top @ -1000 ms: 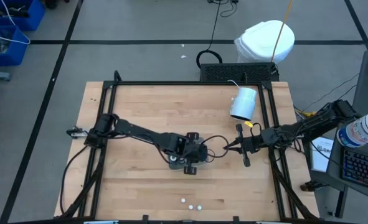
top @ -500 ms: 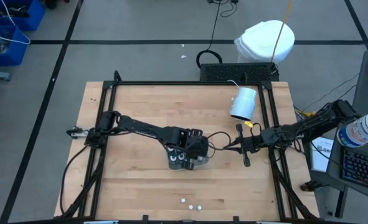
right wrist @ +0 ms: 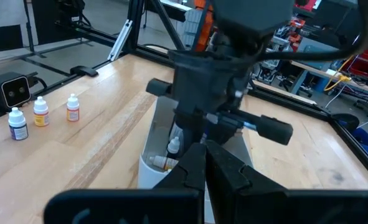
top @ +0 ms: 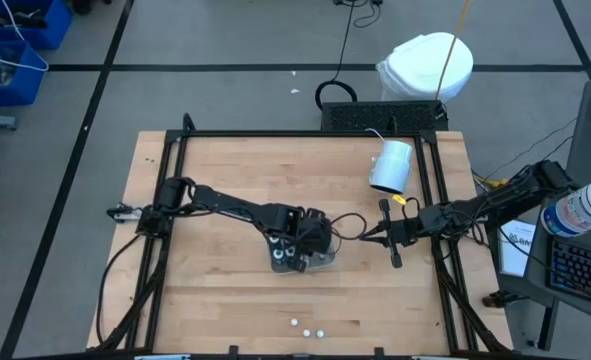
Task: Pick & Place food coloring
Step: Put the small orange food coloring bottle into the gray bin, then put the small blue food coloring bottle into the gray bin
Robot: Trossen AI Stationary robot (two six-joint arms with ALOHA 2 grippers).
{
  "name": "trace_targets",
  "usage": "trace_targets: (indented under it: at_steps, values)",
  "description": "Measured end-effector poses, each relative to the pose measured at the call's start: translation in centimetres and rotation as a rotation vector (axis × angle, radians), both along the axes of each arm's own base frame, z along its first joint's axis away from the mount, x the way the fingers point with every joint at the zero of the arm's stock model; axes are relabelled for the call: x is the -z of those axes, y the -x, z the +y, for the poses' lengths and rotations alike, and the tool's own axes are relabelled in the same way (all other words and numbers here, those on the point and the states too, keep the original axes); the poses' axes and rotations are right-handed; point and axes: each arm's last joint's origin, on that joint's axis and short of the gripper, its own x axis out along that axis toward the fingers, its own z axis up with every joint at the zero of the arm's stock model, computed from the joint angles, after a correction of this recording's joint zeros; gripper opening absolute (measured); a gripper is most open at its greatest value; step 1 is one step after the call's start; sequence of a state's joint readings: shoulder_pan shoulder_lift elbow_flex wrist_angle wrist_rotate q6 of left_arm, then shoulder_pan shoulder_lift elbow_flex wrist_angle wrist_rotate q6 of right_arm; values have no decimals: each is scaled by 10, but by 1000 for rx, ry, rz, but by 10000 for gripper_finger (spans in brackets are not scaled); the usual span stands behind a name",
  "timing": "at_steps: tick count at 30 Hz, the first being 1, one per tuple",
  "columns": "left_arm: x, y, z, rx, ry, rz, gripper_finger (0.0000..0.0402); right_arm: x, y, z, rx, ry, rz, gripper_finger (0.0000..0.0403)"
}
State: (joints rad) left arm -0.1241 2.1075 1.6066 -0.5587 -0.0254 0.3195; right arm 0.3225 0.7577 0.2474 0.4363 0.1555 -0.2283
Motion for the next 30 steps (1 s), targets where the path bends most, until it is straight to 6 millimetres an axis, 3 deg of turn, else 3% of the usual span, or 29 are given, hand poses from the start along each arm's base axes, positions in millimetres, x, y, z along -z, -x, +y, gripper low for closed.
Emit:
trace_targets:
  at_steps: [13,26,30]
  values:
    - [12,2,6,-59,32,-2,52,0,0,0,1,-4,0,0]
    - [13,2,14,-125,50,5,145,0,0,0,1,-4,0,0]
    - [-7,-3,11,-98,46,-49,165,0,0,0,1,-3,0,0]
